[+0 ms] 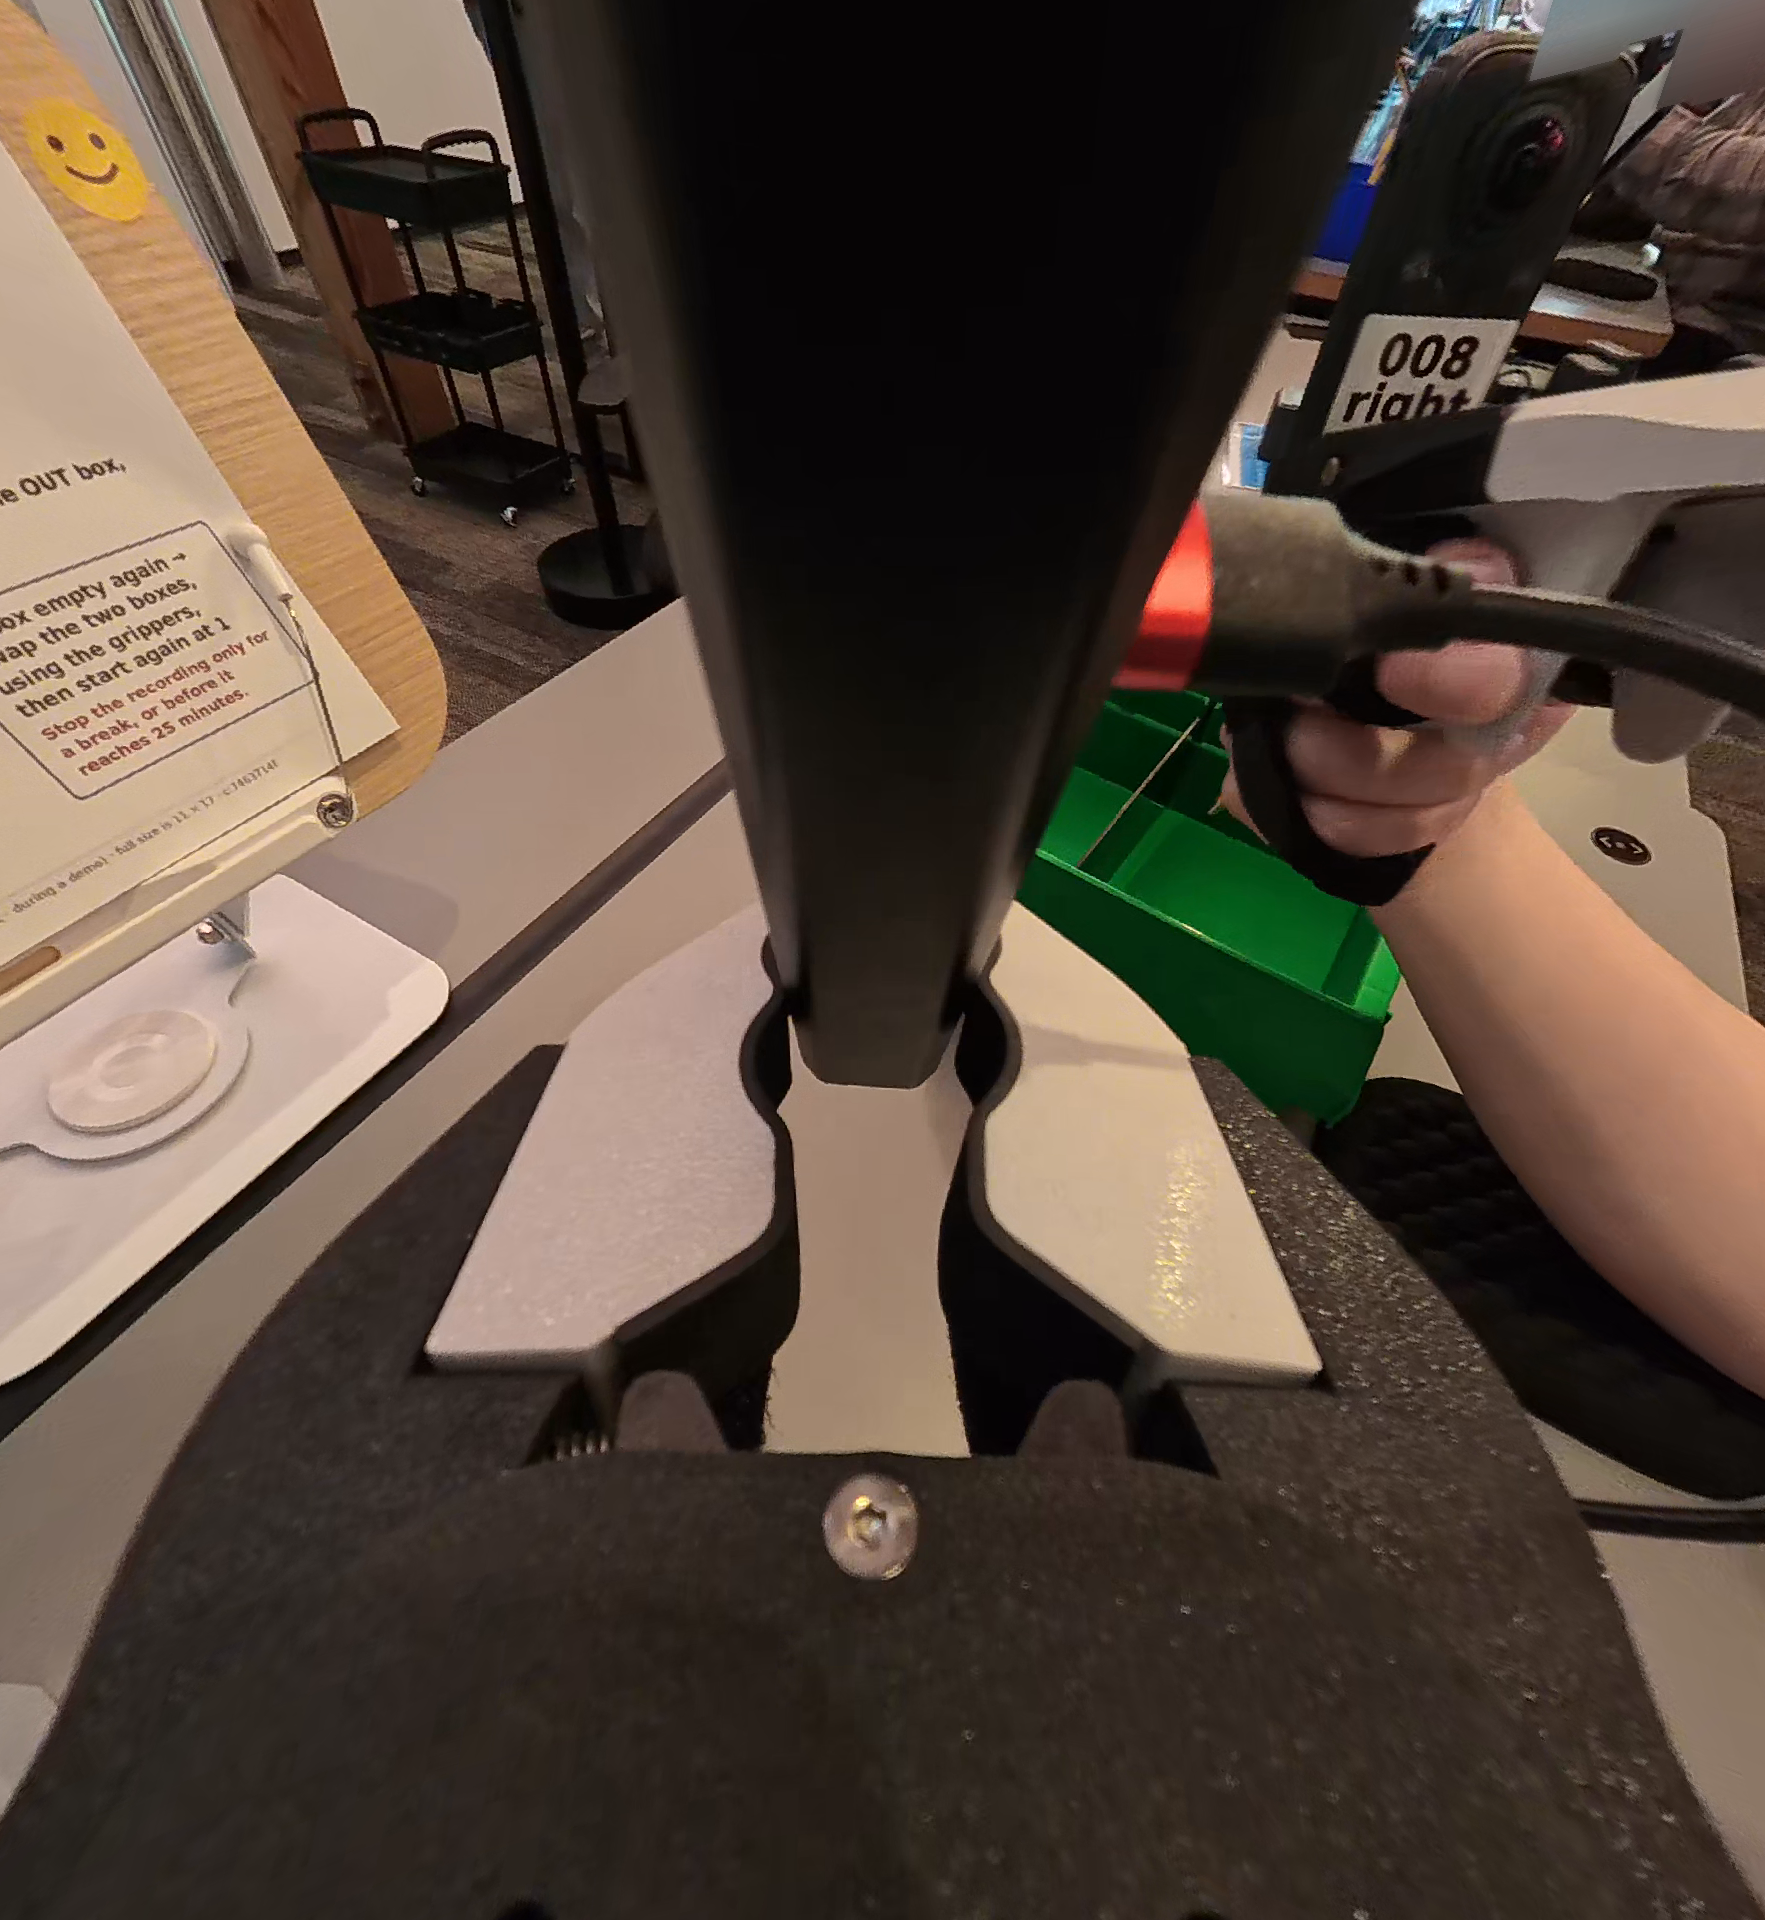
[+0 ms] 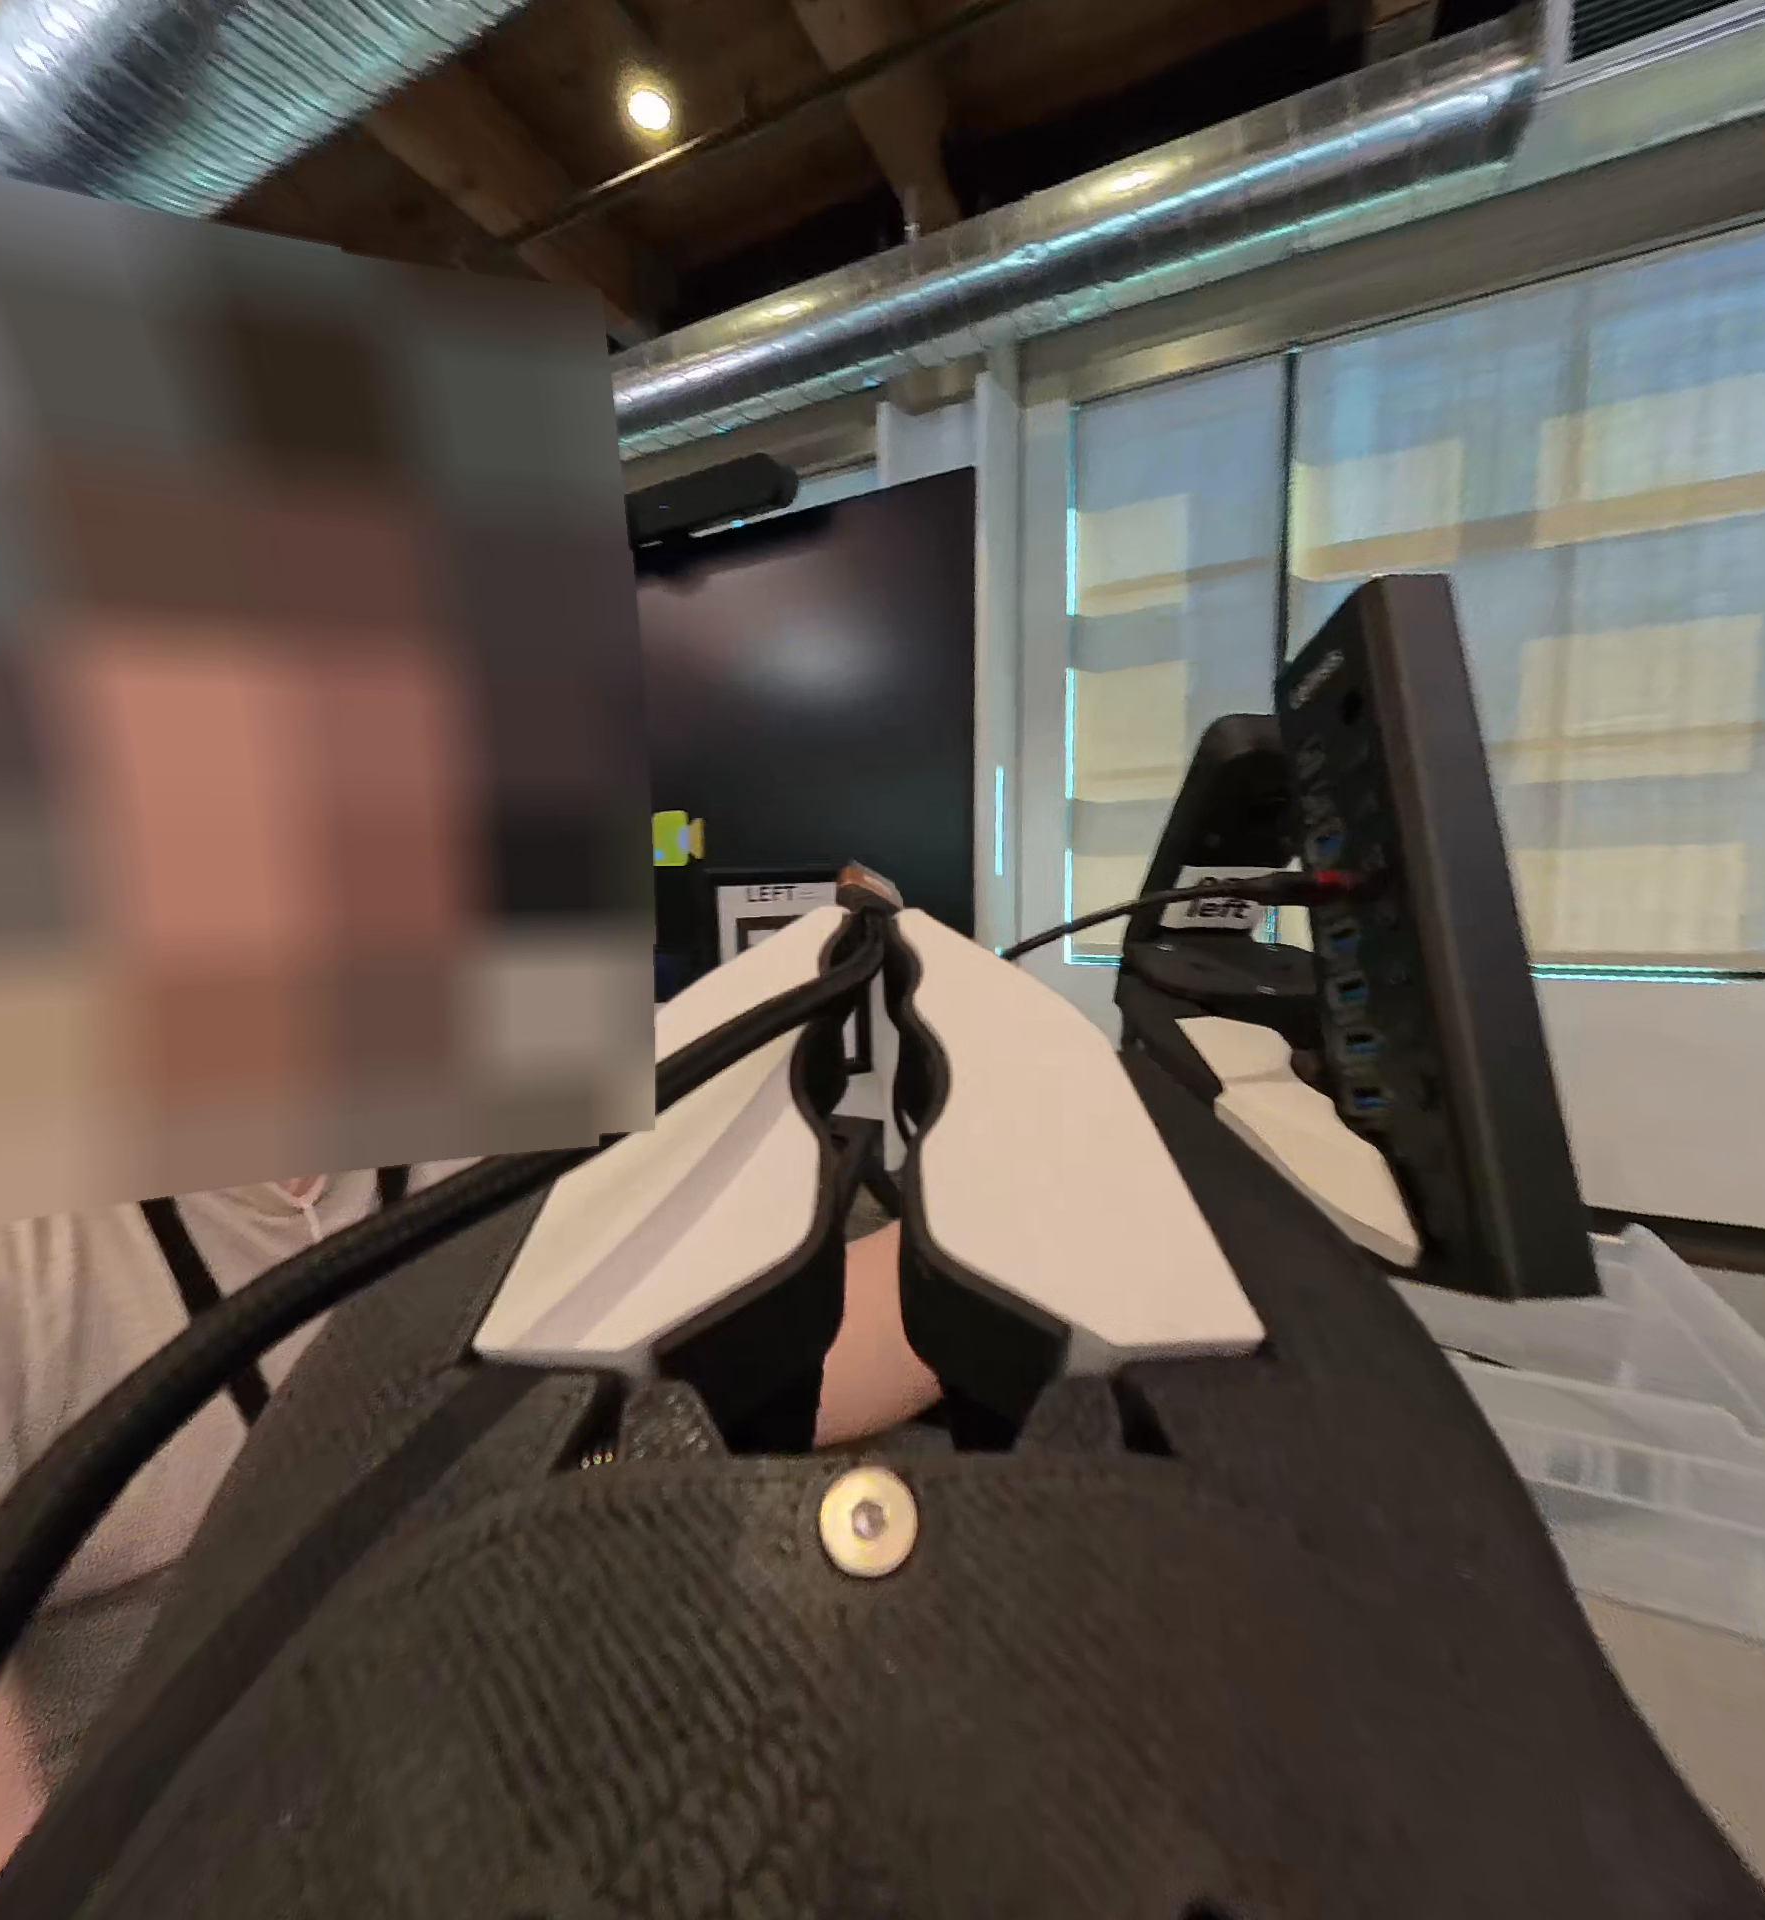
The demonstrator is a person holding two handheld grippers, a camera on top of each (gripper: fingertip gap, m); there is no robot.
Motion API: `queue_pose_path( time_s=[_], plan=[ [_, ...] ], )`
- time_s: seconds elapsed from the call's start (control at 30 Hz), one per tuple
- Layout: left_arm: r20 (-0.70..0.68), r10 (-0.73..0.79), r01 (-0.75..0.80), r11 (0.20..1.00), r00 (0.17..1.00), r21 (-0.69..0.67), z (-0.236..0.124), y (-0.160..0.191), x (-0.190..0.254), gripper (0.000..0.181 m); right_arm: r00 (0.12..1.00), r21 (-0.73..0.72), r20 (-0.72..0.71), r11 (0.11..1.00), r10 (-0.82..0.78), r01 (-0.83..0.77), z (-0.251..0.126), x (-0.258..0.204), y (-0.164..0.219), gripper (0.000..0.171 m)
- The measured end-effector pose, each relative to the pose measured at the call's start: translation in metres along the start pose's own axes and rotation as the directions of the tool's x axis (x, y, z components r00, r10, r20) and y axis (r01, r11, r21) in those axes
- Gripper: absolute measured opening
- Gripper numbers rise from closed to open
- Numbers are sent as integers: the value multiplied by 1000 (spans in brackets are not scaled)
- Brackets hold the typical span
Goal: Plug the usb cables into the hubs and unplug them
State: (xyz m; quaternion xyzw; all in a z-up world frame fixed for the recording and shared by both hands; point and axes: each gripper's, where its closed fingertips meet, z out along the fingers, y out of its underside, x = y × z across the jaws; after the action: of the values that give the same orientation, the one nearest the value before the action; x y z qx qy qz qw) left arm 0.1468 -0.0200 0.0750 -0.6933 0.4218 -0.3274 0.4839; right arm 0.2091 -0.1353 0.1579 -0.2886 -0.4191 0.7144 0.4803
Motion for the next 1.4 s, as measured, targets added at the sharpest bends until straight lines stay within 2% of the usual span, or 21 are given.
queue_pose_path(
  time_s=[0.03, 0.17, 0.27, 0.37, 0.47, 0.57, 0.77, 0.9, 1.07, 1.17, 1.3, 1.4],
  plan=[
    [-3, -1, 1, 1000, 1000, -1, 0, 0, 0, 28, 999, -5, -34, 1000, -1, 1, -1, 5, 0, 4],
    [7, 3, -3, 1000, 1000, 4, 0, 0, -2, 28, 975, -79, -219, 997, -35, 19, -8, 31, 8, 4],
    [23, 3, -3, 1000, 1000, 17, 0, -1, -6, 28, 950, -83, -312, 996, 4, -32, -13, 46, 9, 4],
    [68, 4, -8, 999, 998, 51, -1, -4, -13, 28, 903, -11, -417, 993, 104, -120, -19, 67, 8, 5],
    [102, 0, -7, 997, 995, 74, -4, -6, -20, 28, 876, 81, -433, 977, 214, -199, -18, 79, 8, 4],
    [129, -15, 6, 997, 992, 73, -8, -4, -29, 28, 846, 29, -488, 973, 214, -229, -15, 91, 25, 4],
    [281, -26, 11, 998, 959, 54, -40, 1, -62, 28, 690, -109, -703, 934, 171, -342, -26, 128, 75, 4],
    [289, -69, 39, 993, 955, 108, -68, -6, -67, 28, 606, -267, -787, 820, 118, -507, -35, 145, 139, 4],
    [340, -46, 4, 992, 939, 123, -93, -13, -67, 28, 603, -307, -754, 671, 261, -675, -15, 149, 209, 4],
    [357, -31, -15, 992, 933, 125, -99, -17, -63, 28, 554, -257, -742, 603, 377, -755, -11, 151, 238, 4],
    [343, -20, -24, 992, 939, 125, -98, -20, -57, 28, 409, -129, -688, 454, 599, -882, -13, 150, 268, 4],
    [333, -10, -28, 994, 943, 110, -93, -19, -54, 28, 297, -85, -733, 351, 612, -933, -29, 153, 296, 4]
  ],
)
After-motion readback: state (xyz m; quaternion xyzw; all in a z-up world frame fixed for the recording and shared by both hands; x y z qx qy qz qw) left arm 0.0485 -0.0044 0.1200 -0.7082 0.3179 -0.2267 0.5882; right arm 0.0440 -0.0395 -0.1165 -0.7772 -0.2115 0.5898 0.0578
